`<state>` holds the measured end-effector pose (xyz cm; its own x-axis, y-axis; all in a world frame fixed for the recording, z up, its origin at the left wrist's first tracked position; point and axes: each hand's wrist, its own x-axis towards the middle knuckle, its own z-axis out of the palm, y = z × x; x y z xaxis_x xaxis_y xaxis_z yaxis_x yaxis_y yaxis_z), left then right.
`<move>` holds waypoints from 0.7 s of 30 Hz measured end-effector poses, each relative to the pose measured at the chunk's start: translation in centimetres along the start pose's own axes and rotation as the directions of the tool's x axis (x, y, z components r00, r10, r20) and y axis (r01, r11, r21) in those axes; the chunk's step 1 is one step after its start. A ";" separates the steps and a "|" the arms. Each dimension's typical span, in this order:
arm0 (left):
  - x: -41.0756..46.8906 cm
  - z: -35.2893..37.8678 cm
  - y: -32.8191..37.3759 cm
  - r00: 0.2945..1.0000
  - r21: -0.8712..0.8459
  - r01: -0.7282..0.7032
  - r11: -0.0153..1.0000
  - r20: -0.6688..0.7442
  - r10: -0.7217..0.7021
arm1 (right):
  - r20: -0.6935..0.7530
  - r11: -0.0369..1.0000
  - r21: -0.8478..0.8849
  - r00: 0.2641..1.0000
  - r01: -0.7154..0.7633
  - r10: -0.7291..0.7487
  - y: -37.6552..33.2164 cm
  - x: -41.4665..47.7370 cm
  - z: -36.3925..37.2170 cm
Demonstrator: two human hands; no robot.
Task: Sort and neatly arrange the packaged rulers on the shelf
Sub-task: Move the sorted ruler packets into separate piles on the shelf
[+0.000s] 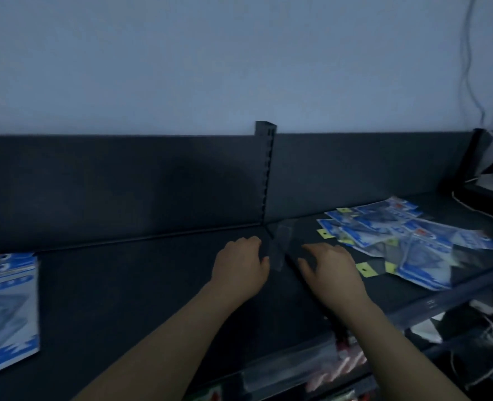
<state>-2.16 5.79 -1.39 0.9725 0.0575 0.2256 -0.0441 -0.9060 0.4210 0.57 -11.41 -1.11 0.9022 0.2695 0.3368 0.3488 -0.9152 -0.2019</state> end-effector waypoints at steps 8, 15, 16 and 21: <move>9.2 6.7 4.1 0.971 -0.031 0.185 0.982 0.163 -0.177 | 0.066 0.986 -0.020 0.984 -0.167 0.168 12.5 3.4 -1.6; 12.8 7.5 6.6 0.896 0.021 0.332 0.943 0.306 -0.322 | 0.083 0.972 -0.018 0.969 -0.233 0.234 19.6 5.4 -2.1; 13.1 7.7 6.9 0.903 0.021 0.319 0.948 0.297 -0.310 | 0.088 0.969 -0.013 0.965 -0.246 0.247 20.4 5.6 -2.1; 14.6 8.8 9.7 0.965 -0.116 0.235 0.965 0.145 -0.217 | 0.121 0.940 -0.073 0.932 -0.334 0.341 24.0 5.9 -1.4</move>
<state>13.61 -5.82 -1.74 0.9815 0.1917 -0.0007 0.1590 -0.8121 0.5615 13.87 -32.22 -2.66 0.9907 -0.0248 0.1340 0.0075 -0.9719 -0.2352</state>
